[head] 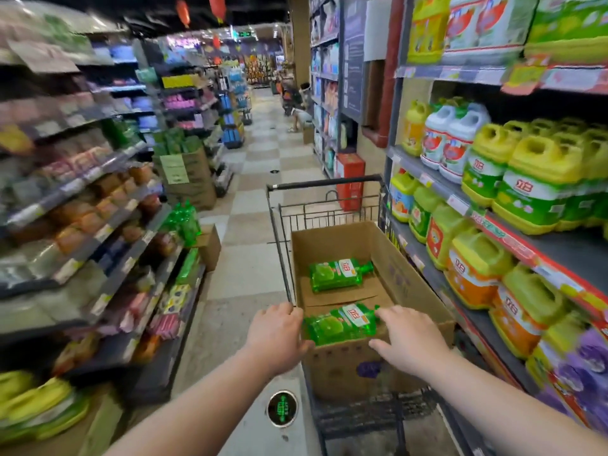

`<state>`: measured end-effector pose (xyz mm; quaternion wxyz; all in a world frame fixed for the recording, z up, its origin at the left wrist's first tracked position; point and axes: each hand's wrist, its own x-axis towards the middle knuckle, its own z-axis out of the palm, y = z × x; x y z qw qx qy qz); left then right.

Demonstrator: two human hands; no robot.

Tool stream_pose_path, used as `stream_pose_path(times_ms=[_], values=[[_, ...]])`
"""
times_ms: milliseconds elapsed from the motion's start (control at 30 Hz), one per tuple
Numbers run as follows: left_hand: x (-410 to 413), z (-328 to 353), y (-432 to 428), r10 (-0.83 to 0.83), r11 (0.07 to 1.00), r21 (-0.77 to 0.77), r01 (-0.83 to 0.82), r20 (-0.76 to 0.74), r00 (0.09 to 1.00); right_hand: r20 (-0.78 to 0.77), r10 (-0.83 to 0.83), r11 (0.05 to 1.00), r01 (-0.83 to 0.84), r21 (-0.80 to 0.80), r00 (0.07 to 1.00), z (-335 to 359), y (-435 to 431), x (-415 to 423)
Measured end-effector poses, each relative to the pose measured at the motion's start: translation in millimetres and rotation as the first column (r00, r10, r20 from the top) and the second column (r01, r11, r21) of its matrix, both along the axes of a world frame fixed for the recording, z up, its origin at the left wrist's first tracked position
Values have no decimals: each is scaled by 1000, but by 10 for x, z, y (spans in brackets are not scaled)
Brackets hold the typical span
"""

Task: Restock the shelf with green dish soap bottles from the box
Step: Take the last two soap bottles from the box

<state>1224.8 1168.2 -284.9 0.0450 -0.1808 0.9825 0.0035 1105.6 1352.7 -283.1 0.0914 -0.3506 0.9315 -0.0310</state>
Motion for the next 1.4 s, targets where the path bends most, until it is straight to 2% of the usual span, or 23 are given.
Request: stream_pose_path(times_ms=[133, 400, 600, 833, 967, 1133, 1267, 1400], values=[[-445, -24, -360, 37, 999, -3, -37, 10, 999, 22, 20, 1000, -21, 7, 1000, -123, -371, -480], [-974, -218, -1039, 16, 998, 56, -19, 49, 999, 91, 2, 993, -13, 121, 996, -414, -1079, -1010], [-1368, -399, -1837, -117, 990, 90, 112, 60, 991, 103, -168, 973, 148, 179, 980, -691, -1681, -1235], [-1921, -355, -2820, -344, 938, 57, 342, 40, 938, 134, -412, 898, 377, 227, 901, -882, -2331, -1258], [-2246, -448, -2981, -440, 897, 83, 435, 69, 895, 166, -530, 839, 486, 247, 831, -943, -2414, -1220], [-2721, -559, -2965, -568, 822, 98, 560, 95, 817, 179, -684, 722, 620, 308, 707, -1064, -2329, -1329], [-3193, -723, -2959, -615, 788, 92, 608, 156, 773, 280, -779, 626, 705, 333, 561, -1301, -2262, -1509], [-3766, -877, -2928, -642, 759, 64, 648, 240, 728, 430, -825, 522, 787, 328, 368, -1591, -2180, -1789]])
